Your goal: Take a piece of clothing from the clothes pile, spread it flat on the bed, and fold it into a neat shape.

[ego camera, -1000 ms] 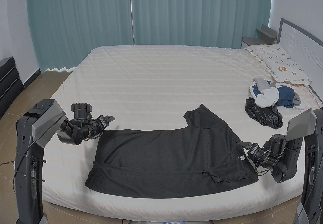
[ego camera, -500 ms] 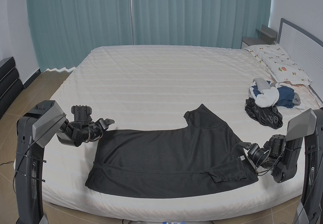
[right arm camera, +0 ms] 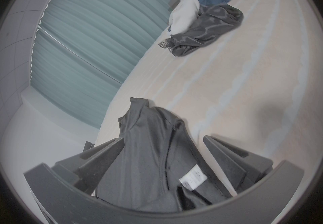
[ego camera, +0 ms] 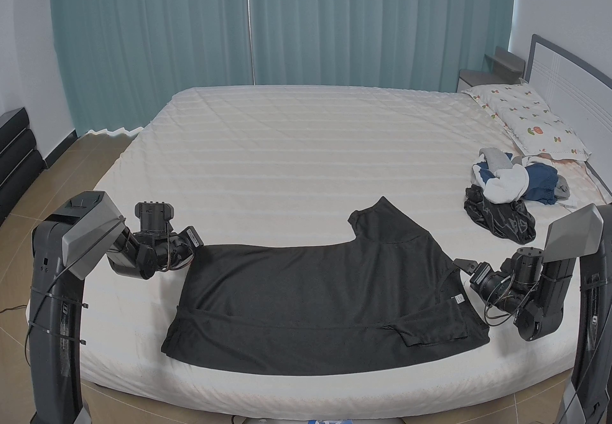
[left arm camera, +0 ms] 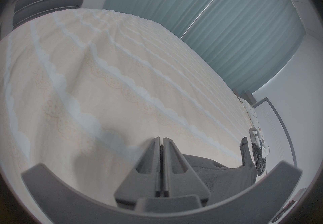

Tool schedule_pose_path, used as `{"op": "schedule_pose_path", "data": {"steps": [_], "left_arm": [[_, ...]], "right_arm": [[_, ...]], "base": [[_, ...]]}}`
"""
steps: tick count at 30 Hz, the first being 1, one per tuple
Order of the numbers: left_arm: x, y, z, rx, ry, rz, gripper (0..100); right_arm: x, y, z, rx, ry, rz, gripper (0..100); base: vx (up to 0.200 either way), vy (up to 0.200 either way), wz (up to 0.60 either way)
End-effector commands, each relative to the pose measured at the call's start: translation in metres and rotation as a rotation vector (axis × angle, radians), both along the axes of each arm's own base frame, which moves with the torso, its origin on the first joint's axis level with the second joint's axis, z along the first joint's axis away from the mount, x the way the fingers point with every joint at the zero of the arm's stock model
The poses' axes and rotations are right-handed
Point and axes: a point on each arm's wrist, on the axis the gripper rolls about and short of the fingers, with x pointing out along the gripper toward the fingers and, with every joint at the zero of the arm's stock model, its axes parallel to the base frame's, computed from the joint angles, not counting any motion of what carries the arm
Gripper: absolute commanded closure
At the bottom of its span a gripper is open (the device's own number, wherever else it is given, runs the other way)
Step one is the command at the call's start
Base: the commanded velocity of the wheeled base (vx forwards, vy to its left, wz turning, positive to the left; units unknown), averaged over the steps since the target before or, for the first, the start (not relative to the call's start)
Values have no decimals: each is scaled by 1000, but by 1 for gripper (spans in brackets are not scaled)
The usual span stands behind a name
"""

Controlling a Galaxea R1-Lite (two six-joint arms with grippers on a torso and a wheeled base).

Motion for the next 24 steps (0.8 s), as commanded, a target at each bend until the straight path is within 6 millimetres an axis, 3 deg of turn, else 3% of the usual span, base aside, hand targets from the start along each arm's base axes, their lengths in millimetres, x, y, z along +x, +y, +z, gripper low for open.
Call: {"op": "schedule_pose_path", "data": {"steps": [1, 6, 7, 8, 15, 24], "left_arm": [[-4, 1, -1, 0, 11, 11, 100], [-12, 3, 8, -6, 19, 20, 100], [-12, 3, 8, -6, 19, 20, 100], [-14, 3, 12, -20, 21, 29, 100], [-17, 4, 15, -58, 32, 53, 100], [-20, 3, 12, -60, 44, 50, 100]], "right_arm": [[12, 1, 21, -12, -83, 8, 0], [51, 12, 36, -133, -80, 87, 0], [51, 12, 36, -133, -80, 87, 0], [68, 19, 43, -162, -92, 102, 0], [114, 47, 54, -202, -56, 146, 0], [153, 51, 31, -351, -2, 166, 0]], "base": [[0, 0, 0], [0, 0, 0], [0, 0, 0], [0, 0, 0], [0, 0, 0], [0, 0, 0]]}}
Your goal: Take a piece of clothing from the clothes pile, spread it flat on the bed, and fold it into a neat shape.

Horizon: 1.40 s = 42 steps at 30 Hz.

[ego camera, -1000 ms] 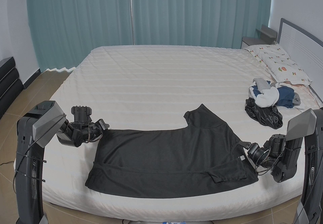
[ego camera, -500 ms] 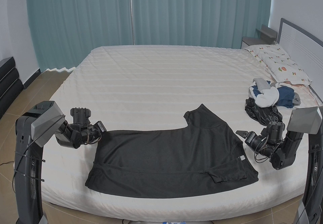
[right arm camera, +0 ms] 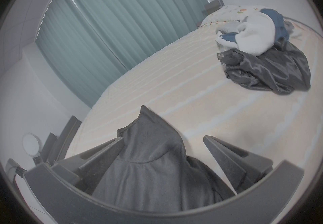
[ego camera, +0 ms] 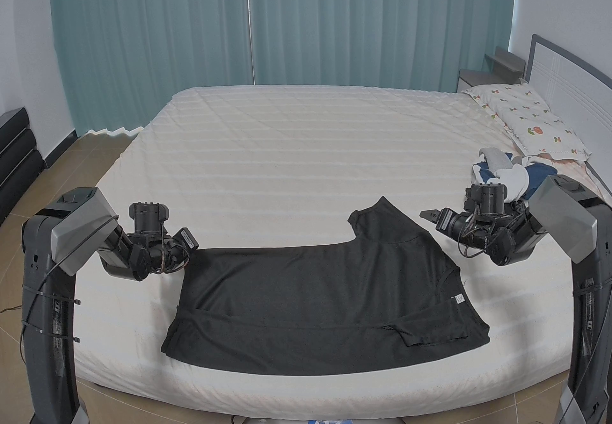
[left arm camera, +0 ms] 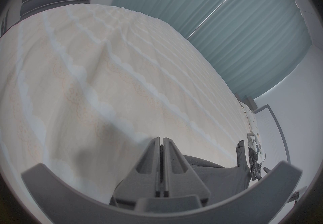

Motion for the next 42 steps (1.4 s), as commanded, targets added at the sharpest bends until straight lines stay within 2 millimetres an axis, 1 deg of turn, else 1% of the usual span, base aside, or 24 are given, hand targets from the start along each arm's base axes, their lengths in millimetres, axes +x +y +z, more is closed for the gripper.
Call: {"op": "schedule_pose_path", "data": {"steps": [1, 2, 3, 5, 7, 10, 14, 18, 25, 26, 31, 34, 35, 37, 39, 42], "left_arm": [[-3, 0, 3, -8, 2, 2, 100], [-3, 0, 2, -9, 7, 0, 100], [-3, 0, 2, -9, 7, 0, 100], [-3, 0, 3, -11, 5, -3, 100], [-3, 0, 3, -11, 5, -3, 100], [-4, 0, 2, -11, 7, -3, 100], [-4, 0, 2, -11, 7, -3, 100], [-4, 0, 2, -11, 8, -3, 100], [-4, 0, 2, -11, 8, -3, 100], [-4, 0, 2, -11, 8, -3, 100], [-4, 1, 2, -11, 7, -2, 100], [-3, 1, 2, -11, 5, -2, 100], [-3, 1, 2, -11, 5, -2, 100], [-3, 1, 2, -11, 5, -2, 100], [-3, 1, 3, -11, 1, -2, 100], [-2, 1, 6, -10, -5, -1, 100]], "right_arm": [[23, 9, -24, -67, 31, 13, 0], [30, 9, -27, -70, 53, 9, 0], [30, 9, -27, -70, 53, 9, 0], [39, 9, -27, -60, 62, 2, 0], [40, 9, -28, -52, 62, -3, 0], [52, 14, -39, -28, 52, -11, 0], [57, 20, -46, -27, 65, -1, 0], [61, 22, -44, -26, 53, -1, 0], [62, 22, -47, -24, 49, -2, 0], [62, 22, -47, -24, 49, -2, 100], [62, 21, -44, -3, 48, -16, 100], [62, 18, -40, 21, 47, -34, 100], [62, 18, -35, 29, 41, -39, 100], [62, 18, -36, 30, 43, -40, 100], [59, 17, -28, 48, 44, -50, 100], [57, 16, -24, 53, 42, -52, 100]], "base": [[0, 0, 0], [0, 0, 0], [0, 0, 0], [0, 0, 0], [0, 0, 0], [0, 0, 0], [0, 0, 0], [0, 0, 0], [0, 0, 0], [0, 0, 0], [0, 0, 0], [0, 0, 0], [0, 0, 0], [0, 0, 0], [0, 0, 0], [0, 0, 0]]}}
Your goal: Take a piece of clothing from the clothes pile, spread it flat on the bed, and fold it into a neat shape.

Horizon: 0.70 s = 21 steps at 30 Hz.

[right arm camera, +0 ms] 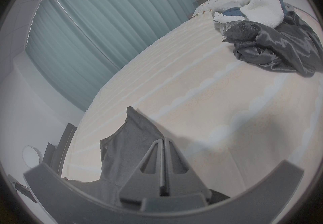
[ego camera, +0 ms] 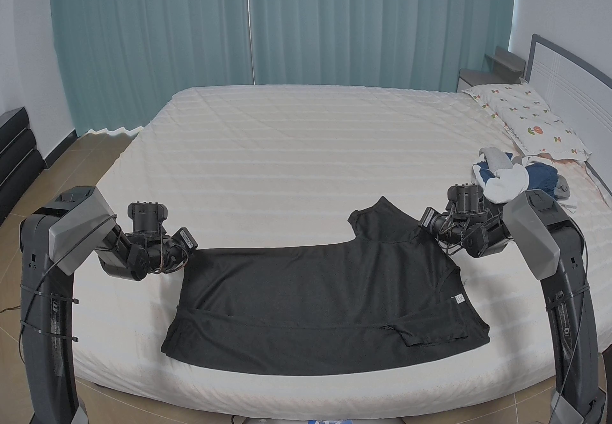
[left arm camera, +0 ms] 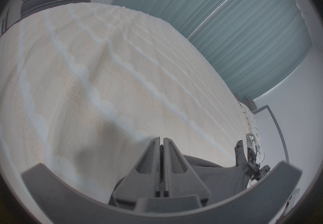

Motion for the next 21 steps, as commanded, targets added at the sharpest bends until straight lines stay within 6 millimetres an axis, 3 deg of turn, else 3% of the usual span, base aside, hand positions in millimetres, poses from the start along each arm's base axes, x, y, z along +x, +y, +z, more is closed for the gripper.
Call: {"op": "schedule_pose_path", "data": {"steps": [1, 9, 21], "left_arm": [[1, 0, 5, 3, -13, 4, 100], [-1, 6, 29, -36, -58, 48, 100], [-3, 11, 30, -36, -89, 57, 100]], "right_arm": [[-3, -1, 14, 8, -24, -5, 100], [-19, -3, 17, 24, -100, -17, 100], [-29, -12, 32, 32, -159, -42, 100]], "base": [[0, 0, 0], [0, 0, 0], [0, 0, 0]]}}
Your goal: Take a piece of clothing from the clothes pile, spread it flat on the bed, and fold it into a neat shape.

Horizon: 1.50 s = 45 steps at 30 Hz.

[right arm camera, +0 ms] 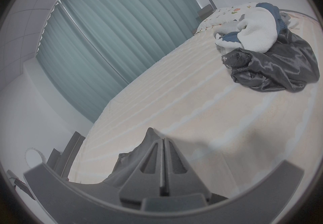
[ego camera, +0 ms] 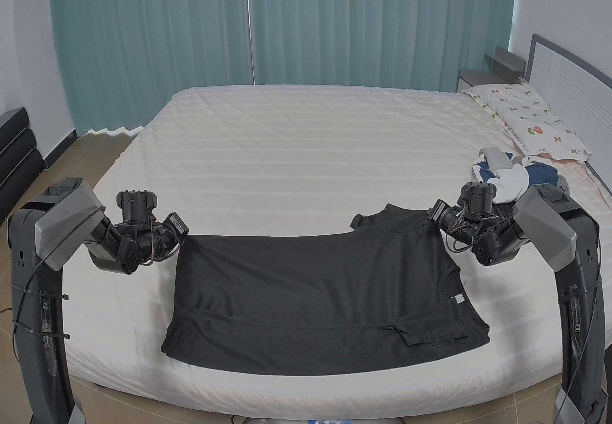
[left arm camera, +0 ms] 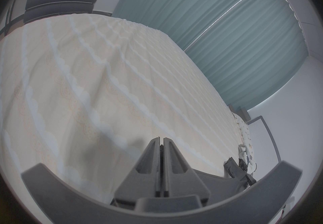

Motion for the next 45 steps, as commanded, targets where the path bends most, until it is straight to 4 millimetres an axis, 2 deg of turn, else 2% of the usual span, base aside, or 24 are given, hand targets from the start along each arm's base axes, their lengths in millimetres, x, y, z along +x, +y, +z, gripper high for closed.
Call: {"op": "schedule_pose_path", "data": {"steps": [1, 3, 9, 15, 27, 35, 45], "left_arm": [[-1, 2, 2, 3, -5, 1, 100], [-1, 2, 2, 7, -4, 0, 100], [-3, 5, 7, 3, -12, 0, 100], [-10, 6, 10, -10, -3, -30, 100], [-15, 15, 8, 31, 4, -48, 100], [-19, 17, 5, 26, 14, -79, 100], [-25, 15, 2, 34, -73, -112, 100]], "right_arm": [[-6, -4, 7, -2, 3, -5, 100], [-11, -6, 4, -6, 12, 1, 100], [-19, -17, 12, 0, 4, -1, 100], [-45, -25, 16, 14, 63, 87, 100], [-47, -27, 14, -6, 95, 97, 100], [-61, -27, 10, 3, 132, 118, 100], [-60, -28, 12, 4, 78, 114, 100]], "base": [[0, 0, 0], [0, 0, 0], [0, 0, 0], [0, 0, 0], [0, 0, 0], [0, 0, 0], [0, 0, 0]]}}
